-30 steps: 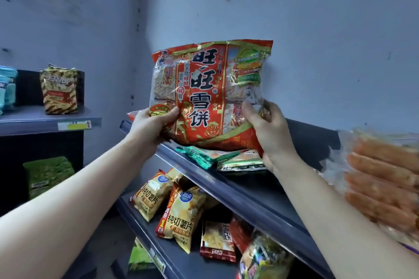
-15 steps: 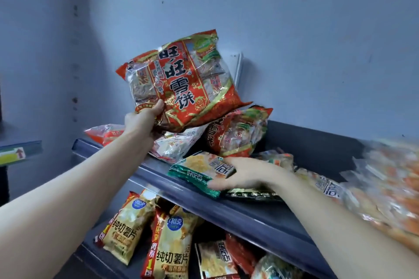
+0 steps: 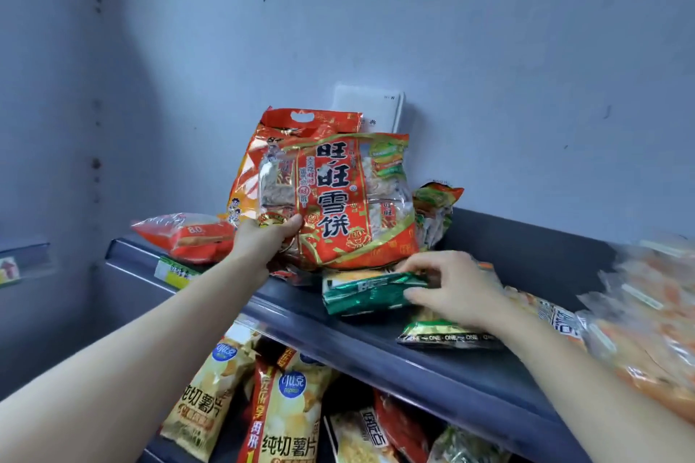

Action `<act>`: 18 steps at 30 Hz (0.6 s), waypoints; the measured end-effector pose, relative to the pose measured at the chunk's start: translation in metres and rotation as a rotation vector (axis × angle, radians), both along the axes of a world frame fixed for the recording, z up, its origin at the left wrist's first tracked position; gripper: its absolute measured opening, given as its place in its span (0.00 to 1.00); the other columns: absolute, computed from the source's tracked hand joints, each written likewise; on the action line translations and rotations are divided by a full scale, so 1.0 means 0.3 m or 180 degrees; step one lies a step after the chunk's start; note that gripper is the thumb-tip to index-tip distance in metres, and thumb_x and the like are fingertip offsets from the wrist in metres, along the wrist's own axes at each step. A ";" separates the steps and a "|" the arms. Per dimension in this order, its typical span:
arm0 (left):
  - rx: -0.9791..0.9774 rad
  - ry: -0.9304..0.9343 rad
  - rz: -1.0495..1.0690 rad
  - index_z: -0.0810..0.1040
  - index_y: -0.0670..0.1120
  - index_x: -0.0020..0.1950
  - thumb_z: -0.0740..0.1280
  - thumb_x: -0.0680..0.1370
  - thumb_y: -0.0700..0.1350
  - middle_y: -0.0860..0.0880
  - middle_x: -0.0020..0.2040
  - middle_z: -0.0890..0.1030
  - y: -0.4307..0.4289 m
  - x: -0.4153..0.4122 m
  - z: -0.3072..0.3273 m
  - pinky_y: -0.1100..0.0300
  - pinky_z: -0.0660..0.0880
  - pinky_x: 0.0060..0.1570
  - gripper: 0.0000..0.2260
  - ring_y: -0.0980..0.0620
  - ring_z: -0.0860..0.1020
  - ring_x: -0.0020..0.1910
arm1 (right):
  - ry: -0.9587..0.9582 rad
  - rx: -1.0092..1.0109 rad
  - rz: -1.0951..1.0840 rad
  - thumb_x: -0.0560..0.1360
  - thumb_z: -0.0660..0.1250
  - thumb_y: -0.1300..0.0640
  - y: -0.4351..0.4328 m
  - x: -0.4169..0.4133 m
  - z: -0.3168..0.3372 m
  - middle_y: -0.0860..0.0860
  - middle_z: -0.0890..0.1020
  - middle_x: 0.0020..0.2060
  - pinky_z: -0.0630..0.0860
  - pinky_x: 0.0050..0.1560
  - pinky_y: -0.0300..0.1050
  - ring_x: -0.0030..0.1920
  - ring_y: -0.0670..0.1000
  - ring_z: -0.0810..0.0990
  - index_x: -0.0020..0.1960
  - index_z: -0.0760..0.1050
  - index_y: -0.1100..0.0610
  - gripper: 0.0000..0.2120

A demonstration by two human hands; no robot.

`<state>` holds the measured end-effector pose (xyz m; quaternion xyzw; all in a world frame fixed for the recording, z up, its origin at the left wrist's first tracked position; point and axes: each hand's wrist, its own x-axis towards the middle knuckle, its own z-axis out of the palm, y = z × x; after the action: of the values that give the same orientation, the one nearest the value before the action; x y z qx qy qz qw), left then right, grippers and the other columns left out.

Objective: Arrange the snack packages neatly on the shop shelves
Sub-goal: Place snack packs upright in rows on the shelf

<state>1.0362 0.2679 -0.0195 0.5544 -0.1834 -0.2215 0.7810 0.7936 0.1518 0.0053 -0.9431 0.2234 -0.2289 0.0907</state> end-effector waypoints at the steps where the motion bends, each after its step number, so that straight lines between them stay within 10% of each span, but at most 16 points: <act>1: 0.0040 0.0053 -0.0055 0.72 0.40 0.63 0.78 0.68 0.44 0.40 0.51 0.83 -0.006 0.002 -0.006 0.46 0.81 0.43 0.27 0.41 0.84 0.44 | -0.0144 -0.0051 0.0005 0.71 0.71 0.55 -0.009 -0.020 0.015 0.38 0.82 0.50 0.74 0.55 0.40 0.53 0.41 0.78 0.51 0.81 0.43 0.12; 7: 0.0595 -0.0441 -0.0034 0.67 0.39 0.68 0.76 0.70 0.52 0.43 0.62 0.76 -0.036 0.013 -0.010 0.53 0.72 0.54 0.34 0.43 0.76 0.60 | -0.1229 0.0271 -0.0034 0.76 0.66 0.63 -0.023 -0.133 0.147 0.42 0.84 0.42 0.74 0.38 0.32 0.40 0.41 0.82 0.43 0.82 0.43 0.15; 15: 0.1605 -0.1510 -0.0133 0.65 0.48 0.70 0.74 0.54 0.71 0.44 0.67 0.74 -0.066 -0.007 -0.012 0.46 0.75 0.59 0.51 0.43 0.76 0.60 | -0.2767 0.0576 0.0457 0.77 0.59 0.70 0.024 -0.168 0.280 0.46 0.86 0.44 0.79 0.48 0.45 0.45 0.49 0.83 0.36 0.81 0.52 0.20; 18: 0.1985 -0.1850 0.0217 0.60 0.47 0.73 0.72 0.63 0.69 0.43 0.71 0.70 -0.059 -0.036 -0.008 0.42 0.69 0.64 0.47 0.41 0.71 0.67 | -0.2950 0.0548 0.0407 0.77 0.58 0.69 0.027 -0.110 0.244 0.42 0.85 0.38 0.77 0.42 0.41 0.39 0.46 0.80 0.35 0.81 0.47 0.23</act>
<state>1.0256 0.2503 -0.0217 0.8091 -0.3016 -0.0749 0.4988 0.7606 0.1599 0.0785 -0.7425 0.1191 -0.6002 0.2725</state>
